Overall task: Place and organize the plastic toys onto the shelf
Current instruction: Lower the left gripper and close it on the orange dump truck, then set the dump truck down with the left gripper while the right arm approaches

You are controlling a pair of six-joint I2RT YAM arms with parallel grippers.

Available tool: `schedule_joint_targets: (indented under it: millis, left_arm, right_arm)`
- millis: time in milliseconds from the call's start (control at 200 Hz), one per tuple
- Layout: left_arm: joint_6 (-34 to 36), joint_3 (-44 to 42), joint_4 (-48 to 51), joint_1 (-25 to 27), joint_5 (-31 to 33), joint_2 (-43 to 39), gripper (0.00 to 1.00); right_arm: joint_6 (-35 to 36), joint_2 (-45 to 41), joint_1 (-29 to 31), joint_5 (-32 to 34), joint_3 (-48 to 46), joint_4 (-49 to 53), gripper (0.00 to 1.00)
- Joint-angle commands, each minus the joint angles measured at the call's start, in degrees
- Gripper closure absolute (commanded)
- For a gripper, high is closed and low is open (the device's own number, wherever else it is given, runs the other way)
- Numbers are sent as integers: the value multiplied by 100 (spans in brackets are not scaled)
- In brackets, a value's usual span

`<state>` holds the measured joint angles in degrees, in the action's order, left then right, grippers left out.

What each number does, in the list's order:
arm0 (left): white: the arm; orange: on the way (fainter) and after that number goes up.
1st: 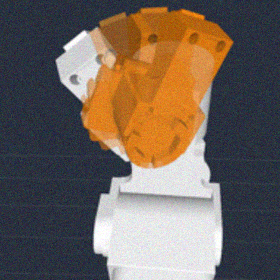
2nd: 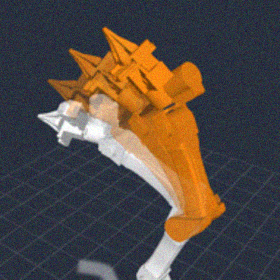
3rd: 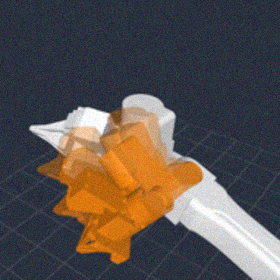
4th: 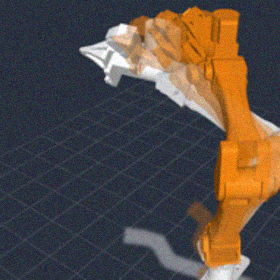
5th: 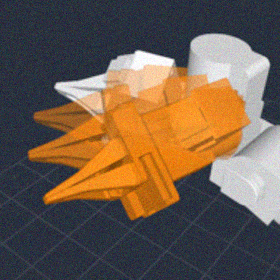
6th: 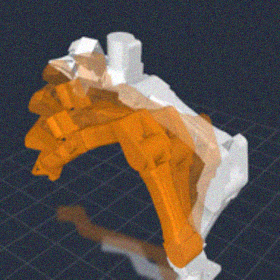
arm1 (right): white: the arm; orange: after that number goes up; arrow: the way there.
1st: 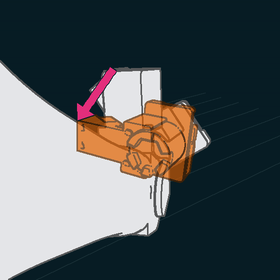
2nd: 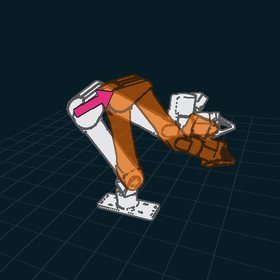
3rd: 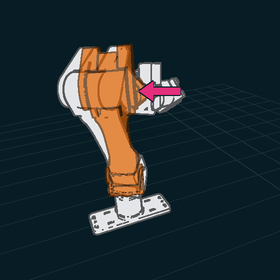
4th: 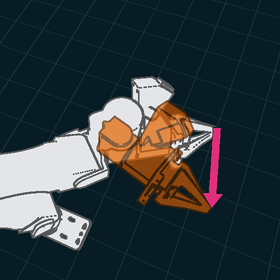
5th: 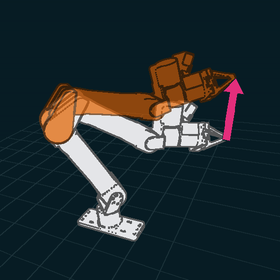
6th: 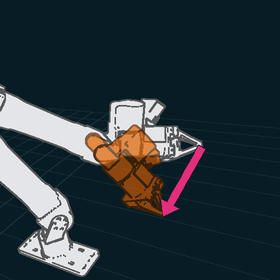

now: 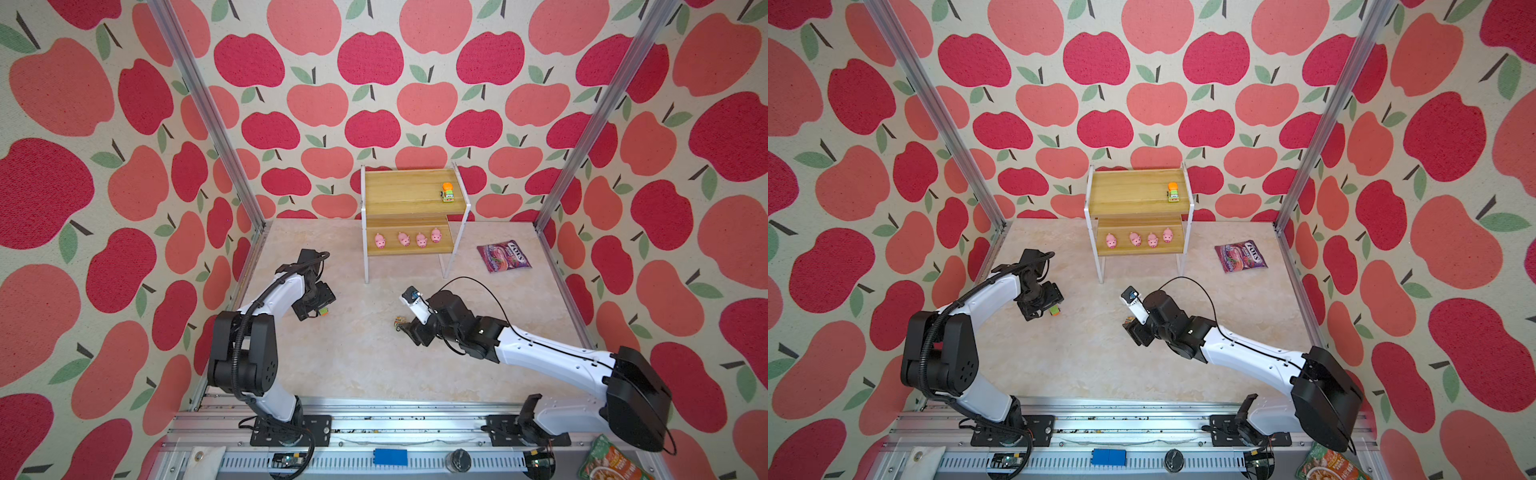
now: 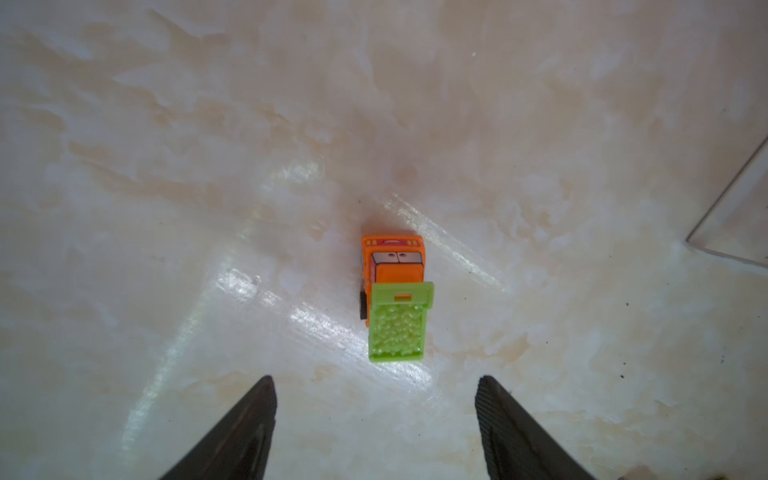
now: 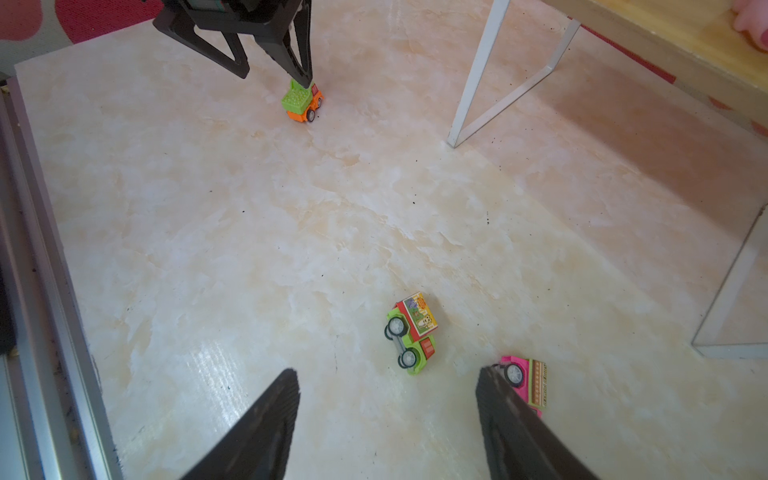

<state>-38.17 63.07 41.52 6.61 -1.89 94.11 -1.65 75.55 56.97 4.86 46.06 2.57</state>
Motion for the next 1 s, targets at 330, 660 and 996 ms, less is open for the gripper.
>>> schedule_joint_targets:
  millis: [330,660,996]
  left_arm:
    - [-79,32,-541,-83,189,669,40]
    - [199,4,-904,41,295,686,70]
    - [1207,214,-481,698,194,170,76]
  right_arm:
    - [-198,30,-15,-32,-89,15,30]
    - [-195,54,-11,6,-37,68,30]
    - [-494,-647,-589,-37,208,613,30]
